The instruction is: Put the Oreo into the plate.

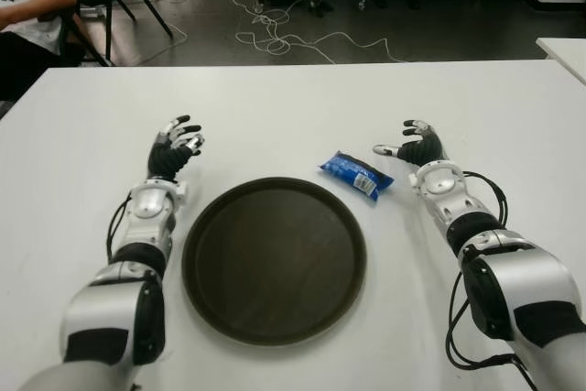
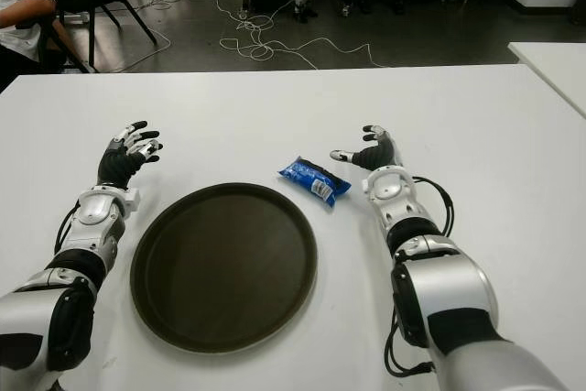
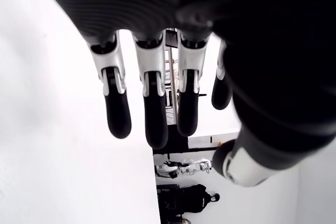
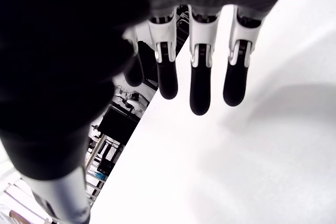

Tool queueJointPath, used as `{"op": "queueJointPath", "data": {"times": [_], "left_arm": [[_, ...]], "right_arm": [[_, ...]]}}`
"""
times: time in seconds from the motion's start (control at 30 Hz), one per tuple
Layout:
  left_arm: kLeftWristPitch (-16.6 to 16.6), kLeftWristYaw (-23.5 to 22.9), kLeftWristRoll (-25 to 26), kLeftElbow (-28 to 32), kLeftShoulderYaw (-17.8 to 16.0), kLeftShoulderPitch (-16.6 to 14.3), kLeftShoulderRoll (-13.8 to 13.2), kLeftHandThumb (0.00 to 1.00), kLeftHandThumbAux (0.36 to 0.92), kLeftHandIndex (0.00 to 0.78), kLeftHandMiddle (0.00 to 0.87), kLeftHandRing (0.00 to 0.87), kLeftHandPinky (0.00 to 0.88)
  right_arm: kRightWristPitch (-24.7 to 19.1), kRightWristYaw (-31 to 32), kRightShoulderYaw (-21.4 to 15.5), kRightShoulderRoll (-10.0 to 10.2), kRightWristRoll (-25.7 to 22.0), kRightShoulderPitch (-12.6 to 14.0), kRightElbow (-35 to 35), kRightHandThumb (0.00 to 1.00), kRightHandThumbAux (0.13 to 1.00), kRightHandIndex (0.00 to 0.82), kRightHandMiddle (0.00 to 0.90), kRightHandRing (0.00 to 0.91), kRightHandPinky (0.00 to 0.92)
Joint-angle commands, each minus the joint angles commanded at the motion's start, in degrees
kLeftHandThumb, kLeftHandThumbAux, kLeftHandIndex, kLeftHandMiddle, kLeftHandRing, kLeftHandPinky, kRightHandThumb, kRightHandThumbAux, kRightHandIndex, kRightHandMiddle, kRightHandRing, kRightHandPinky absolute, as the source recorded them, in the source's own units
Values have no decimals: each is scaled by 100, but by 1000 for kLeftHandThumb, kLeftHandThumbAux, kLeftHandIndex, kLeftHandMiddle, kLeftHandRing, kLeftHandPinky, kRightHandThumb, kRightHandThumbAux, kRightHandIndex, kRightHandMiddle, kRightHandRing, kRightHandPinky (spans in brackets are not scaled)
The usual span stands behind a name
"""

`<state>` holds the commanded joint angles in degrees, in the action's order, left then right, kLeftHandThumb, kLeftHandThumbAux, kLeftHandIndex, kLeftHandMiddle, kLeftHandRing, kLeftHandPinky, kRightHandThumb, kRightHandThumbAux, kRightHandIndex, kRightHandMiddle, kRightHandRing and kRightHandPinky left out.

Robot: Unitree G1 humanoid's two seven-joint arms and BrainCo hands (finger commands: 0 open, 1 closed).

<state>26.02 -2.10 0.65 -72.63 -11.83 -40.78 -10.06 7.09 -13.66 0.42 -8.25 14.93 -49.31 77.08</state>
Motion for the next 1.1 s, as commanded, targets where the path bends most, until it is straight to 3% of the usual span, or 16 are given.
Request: {"op": "queueJointPath", "data": {"times": [0.23,0.43,1.1], "left_arm": [[-14,-16,56,-1,-49,-5,20,488,719,179,274,305,344],[-41,-57,72,10,-55,-4,17,480,715,175,267,297,334],[-109,3,19,5,-16,-14,-4,470,715,187,276,298,324]], "right_arm": [[46,15,15,-4,12,4,-7,0,808,199,226,258,295],[61,82,-31,6,-32,11,-2,0,815,239,264,302,338],[79,23,-55,34,-22,9,-11,0,790,191,225,274,329]]}}
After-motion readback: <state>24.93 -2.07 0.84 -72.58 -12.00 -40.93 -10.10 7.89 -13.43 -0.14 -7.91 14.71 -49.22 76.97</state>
